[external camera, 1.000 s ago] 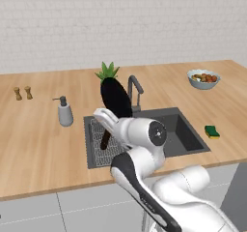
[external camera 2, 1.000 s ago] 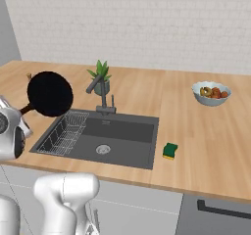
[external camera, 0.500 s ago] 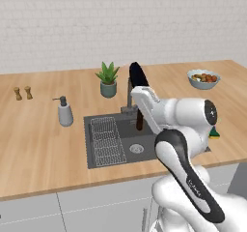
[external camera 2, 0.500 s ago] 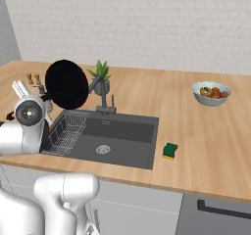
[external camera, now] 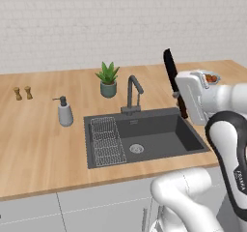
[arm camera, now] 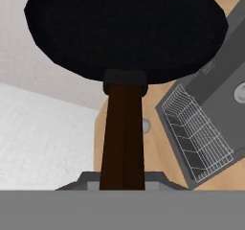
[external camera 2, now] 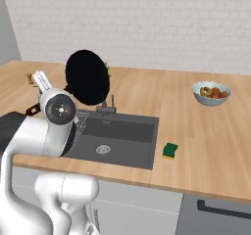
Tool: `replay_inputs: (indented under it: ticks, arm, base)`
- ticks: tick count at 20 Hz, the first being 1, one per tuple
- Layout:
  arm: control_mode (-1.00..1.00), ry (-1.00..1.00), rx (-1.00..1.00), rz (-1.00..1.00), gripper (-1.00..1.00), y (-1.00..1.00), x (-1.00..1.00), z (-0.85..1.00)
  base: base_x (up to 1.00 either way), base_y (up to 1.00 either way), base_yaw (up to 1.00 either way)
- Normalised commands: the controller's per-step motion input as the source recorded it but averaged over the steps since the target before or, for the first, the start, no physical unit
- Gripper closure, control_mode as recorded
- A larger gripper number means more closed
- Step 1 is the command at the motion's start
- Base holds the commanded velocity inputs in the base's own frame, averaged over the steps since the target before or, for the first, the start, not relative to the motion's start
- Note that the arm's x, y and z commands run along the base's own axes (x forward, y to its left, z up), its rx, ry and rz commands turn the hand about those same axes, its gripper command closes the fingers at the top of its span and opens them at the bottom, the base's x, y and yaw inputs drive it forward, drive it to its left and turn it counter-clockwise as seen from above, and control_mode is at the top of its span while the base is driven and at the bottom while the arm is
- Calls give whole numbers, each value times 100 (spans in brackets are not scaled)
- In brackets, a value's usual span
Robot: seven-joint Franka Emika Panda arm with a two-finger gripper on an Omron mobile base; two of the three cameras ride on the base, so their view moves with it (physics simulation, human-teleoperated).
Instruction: Pick the pan and sponge and place them into the sink. Then turn on the water.
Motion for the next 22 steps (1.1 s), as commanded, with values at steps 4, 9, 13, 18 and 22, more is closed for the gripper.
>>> replay_inputs:
  ticks: [4, 9, 13, 18, 22]
  arm:
    - [-100, 3, 0, -7, 100, -26, 1, -23]
    - [-100, 0, -5, 5, 100, -49, 1, 0]
    - [-100, 3, -18, 22, 100, -73, 12, 0]
    - [-100, 13, -25, 31, 100, -70, 28, 0]
    - [-100, 10, -29, 34, 100, -62, 31, 0]
  base:
    - [0, 0, 0]
    - [0, 0, 0]
    - [0, 0, 0]
    - [0, 0, 0]
    - [0, 0, 0]
